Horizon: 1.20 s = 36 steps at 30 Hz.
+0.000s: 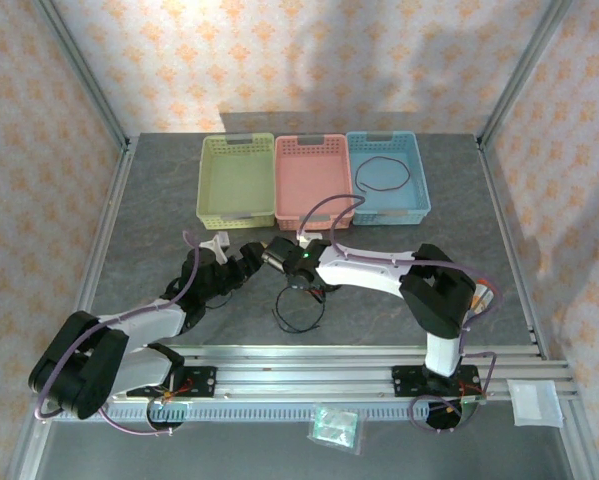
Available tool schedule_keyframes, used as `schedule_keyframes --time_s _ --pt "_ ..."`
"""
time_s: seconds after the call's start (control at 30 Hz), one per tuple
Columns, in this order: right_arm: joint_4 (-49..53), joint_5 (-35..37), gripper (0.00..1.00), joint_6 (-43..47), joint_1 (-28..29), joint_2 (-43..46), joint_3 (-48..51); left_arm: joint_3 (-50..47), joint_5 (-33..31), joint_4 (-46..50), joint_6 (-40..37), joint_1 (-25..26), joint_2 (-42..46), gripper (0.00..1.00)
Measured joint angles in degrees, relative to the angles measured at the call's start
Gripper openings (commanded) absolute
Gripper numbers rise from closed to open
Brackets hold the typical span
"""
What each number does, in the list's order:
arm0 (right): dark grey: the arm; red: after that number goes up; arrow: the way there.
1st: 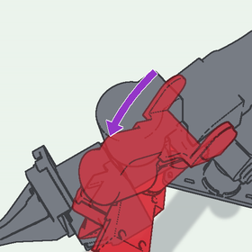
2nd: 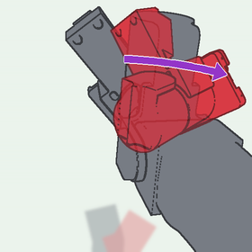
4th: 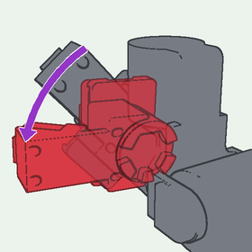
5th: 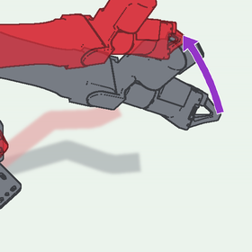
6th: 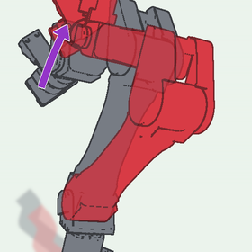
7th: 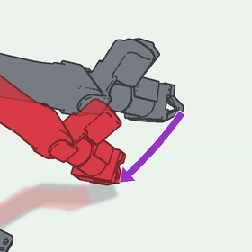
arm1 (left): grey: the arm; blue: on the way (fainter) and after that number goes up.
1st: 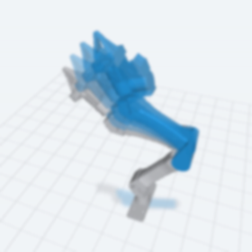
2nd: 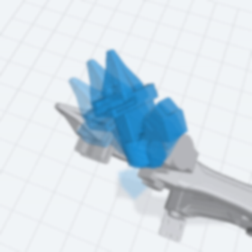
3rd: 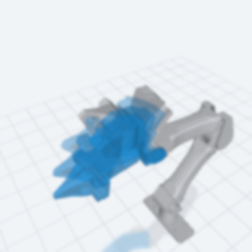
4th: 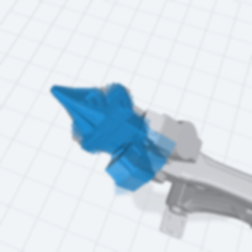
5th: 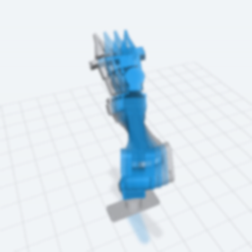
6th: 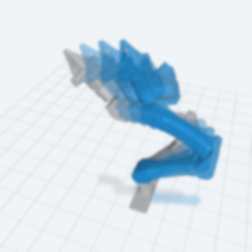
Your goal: Untangle the cables
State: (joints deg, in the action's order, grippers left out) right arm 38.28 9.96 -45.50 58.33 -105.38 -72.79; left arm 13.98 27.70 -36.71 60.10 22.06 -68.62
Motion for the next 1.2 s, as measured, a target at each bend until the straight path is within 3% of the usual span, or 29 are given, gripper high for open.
schedule_keyframes --time_s 0.37,0.53,0.83,1.2 --pt "-5.8 -0.7 0.00 -1.5 0.0 3.0 3.4 3.4 0.3 1.1 -1.6 0.0 -2.6 0.94" --pt "-8.9 0.7 0.00 -0.9 0.0 8.1 4.6 8.7 0.1 4.8 -4.3 0.2 -5.7 0.94" --pt "-22.1 2.5 0.00 4.9 -1.6 28.0 12.9 16.5 -2.9 10.1 -9.1 5.6 -9.1 0.94" --pt "-27.1 -0.2 0.00 13.3 -4.8 32.6 13.2 20.4 -3.9 9.9 -9.0 10.7 -17.2 0.94"
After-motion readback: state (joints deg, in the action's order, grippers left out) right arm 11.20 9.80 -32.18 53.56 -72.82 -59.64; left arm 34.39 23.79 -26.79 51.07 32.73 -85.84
